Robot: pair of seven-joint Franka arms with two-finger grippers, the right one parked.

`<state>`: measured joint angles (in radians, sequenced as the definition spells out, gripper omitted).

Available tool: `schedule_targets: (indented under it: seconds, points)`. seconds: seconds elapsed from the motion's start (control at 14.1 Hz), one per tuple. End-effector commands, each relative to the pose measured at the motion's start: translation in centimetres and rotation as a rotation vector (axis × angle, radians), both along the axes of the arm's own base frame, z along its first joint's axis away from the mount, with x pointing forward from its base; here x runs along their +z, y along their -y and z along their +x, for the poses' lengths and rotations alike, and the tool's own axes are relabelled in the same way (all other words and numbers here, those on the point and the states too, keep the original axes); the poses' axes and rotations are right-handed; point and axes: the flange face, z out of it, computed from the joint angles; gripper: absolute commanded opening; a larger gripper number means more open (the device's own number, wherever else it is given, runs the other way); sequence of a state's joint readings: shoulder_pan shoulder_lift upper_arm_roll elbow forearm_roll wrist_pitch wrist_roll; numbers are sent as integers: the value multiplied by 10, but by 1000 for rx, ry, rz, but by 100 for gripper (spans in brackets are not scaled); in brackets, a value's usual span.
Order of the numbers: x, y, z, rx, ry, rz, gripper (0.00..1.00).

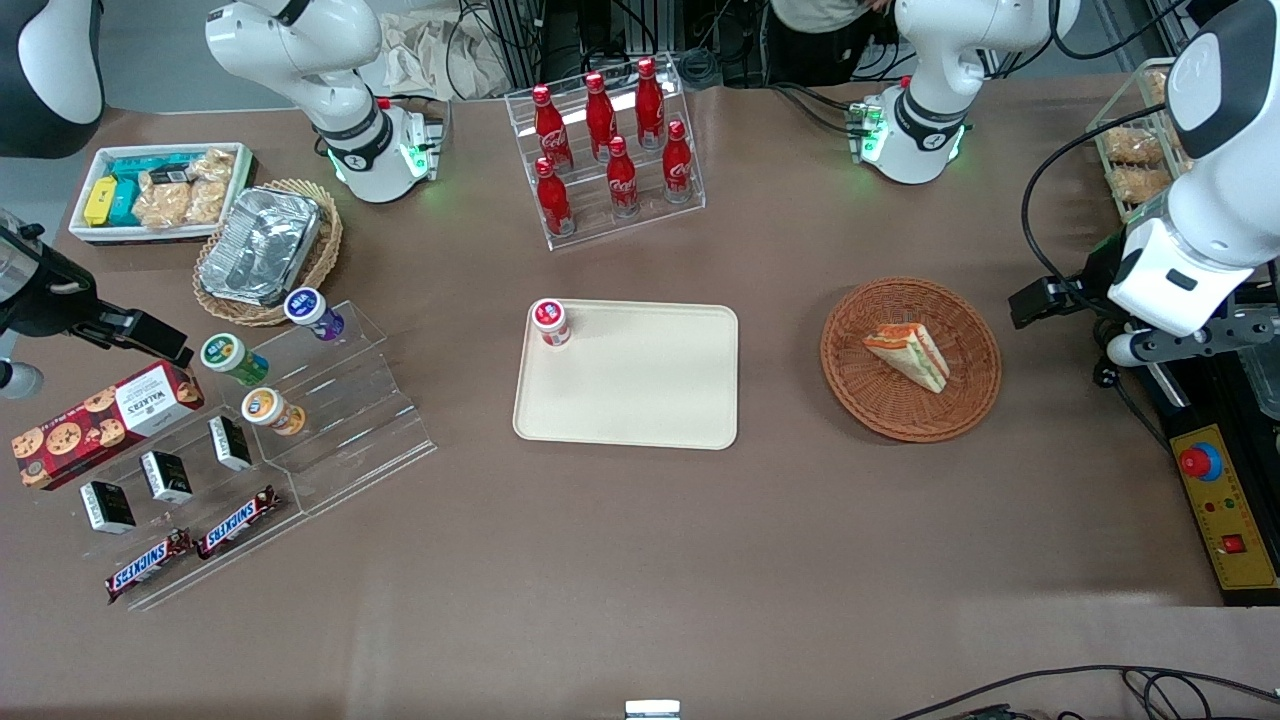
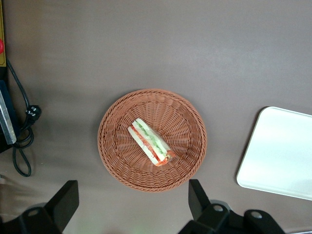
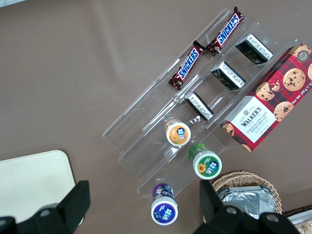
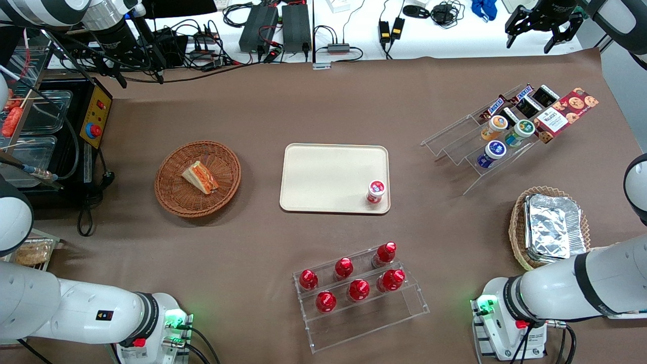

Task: Place sandwich from basket to tray
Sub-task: 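Move the left gripper over the sandwich in the wicker basket and lower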

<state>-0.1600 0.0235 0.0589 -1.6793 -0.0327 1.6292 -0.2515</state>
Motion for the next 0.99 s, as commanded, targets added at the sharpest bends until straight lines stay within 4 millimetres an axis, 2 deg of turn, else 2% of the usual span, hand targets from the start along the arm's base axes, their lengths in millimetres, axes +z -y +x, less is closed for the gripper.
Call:
schedule_targets:
  seconds: [0.0,0.14,0.21,0.35,0.5,0.71,0.78,0.92]
  points:
    - [3,0,2,4,13,4,100]
    - [0,-2,2,8,2,7,100]
    - [-15,-3,-2,7,-35,15,100]
    - [-53,-6,-22,27,-113,29,100]
    - [-84,-8,-52,33,-92,21,100]
    - [-145,-11,-100,85,-54,15,100]
    - [-161,-9,-106,146,-67,25,100]
    - [-181,-5,-110,296,-69,44,100]
